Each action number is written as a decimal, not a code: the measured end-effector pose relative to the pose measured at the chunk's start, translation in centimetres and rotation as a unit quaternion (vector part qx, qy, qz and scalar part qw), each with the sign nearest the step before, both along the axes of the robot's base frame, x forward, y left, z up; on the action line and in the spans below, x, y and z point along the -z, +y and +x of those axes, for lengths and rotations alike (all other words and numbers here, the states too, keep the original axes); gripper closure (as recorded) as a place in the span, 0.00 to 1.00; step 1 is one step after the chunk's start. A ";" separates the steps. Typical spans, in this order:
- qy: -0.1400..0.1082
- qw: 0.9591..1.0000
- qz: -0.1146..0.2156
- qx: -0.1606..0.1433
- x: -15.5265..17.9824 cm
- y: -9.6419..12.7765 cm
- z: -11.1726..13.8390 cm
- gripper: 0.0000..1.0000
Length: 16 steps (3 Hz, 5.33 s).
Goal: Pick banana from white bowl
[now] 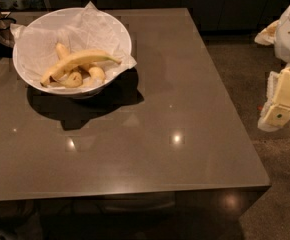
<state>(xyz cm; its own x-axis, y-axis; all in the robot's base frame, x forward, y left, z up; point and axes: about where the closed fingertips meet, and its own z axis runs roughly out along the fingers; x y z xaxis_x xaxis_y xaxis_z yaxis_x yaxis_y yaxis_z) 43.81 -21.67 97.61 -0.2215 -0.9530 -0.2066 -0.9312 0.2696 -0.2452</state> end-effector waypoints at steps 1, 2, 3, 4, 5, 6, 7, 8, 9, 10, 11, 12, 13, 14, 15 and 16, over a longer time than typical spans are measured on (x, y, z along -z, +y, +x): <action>-0.001 1.000 0.000 -0.004 -0.5 0.6 0.3 0.00; 0.001 0.999 -0.006 -0.033 -1.2 2.7 1.5 0.00; 0.004 0.997 -0.022 -0.076 -1.5 5.5 2.9 0.00; -0.003 0.993 -0.019 -0.121 -2.0 8.0 3.4 0.00; -0.012 0.993 -0.017 -0.119 -2.3 8.1 3.6 0.00; -0.025 0.992 -0.004 -0.124 -3.0 9.5 4.8 0.00; -0.022 0.989 0.010 -0.144 -3.6 11.6 6.9 0.00; -0.018 0.986 0.014 -0.167 -3.9 13.7 9.3 0.00; -0.022 0.982 0.011 -0.189 -3.9 15.9 11.7 0.00; -0.035 0.981 0.017 -0.189 -4.2 16.4 12.2 0.00; -0.024 0.980 0.045 -0.194 -3.7 17.6 13.5 0.00; -0.009 0.973 0.056 -0.223 -2.9 20.4 16.1 0.00; -0.012 0.965 0.063 -0.255 -2.5 24.4 19.1 0.00; -0.031 0.964 0.072 -0.253 -2.9 25.3 20.1 0.00; -0.044 0.959 0.080 -0.267 -3.0 26.7 20.5 0.00; -0.042 0.952 0.073 -0.295 -2.5 29.1 21.3 0.00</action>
Offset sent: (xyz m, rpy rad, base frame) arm 0.0275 0.0526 0.0164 -0.0334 0.0350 0.1437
